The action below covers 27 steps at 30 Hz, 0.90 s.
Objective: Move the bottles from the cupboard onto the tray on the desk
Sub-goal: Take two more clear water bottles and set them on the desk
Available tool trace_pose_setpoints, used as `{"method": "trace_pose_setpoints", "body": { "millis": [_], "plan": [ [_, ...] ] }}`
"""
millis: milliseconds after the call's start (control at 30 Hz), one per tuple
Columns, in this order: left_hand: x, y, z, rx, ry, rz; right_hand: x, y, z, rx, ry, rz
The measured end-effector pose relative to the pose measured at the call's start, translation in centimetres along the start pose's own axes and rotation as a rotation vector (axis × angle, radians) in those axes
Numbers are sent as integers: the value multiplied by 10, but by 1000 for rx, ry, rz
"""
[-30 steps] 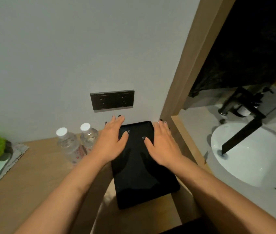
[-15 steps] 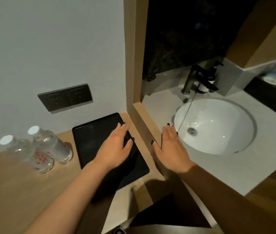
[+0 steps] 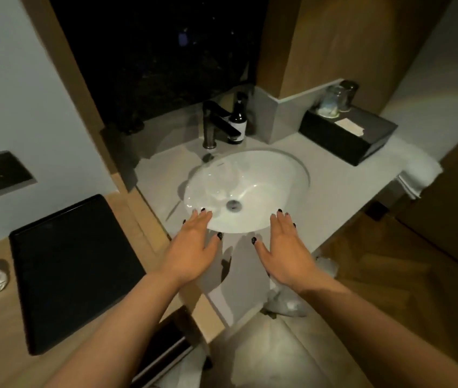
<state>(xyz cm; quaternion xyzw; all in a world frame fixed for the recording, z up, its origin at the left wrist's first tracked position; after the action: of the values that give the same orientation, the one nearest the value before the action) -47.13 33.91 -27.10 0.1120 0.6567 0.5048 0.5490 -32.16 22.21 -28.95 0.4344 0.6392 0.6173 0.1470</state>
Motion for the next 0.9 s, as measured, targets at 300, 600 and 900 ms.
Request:
{"method": "trace_pose_setpoints", "body": {
  "millis": [300, 600, 900],
  "plan": [
    [-115, -80, 63, 134, -146, -36, -145, 73, -8, -71, -159, 39],
    [-194, -166, 110, 363, -369, -26, -259, 114, -22, -97, -392, 141],
    [-243, -242, 198, 520, -462, -57, -344, 133, 19, -89, -532, 142]
  ]
}}
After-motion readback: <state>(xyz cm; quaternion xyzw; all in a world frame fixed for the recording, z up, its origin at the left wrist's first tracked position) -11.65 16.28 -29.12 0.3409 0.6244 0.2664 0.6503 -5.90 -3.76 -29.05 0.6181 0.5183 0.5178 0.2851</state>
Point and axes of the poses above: each hand's wrist, its own z-axis towards the middle knuckle, its own y-axis out of the back of the hand, x = y × z, the point moved 4 cm from there along z, towards the middle knuckle, and after that the axes turned 13 degrees about -y, right-handed, at the moved point
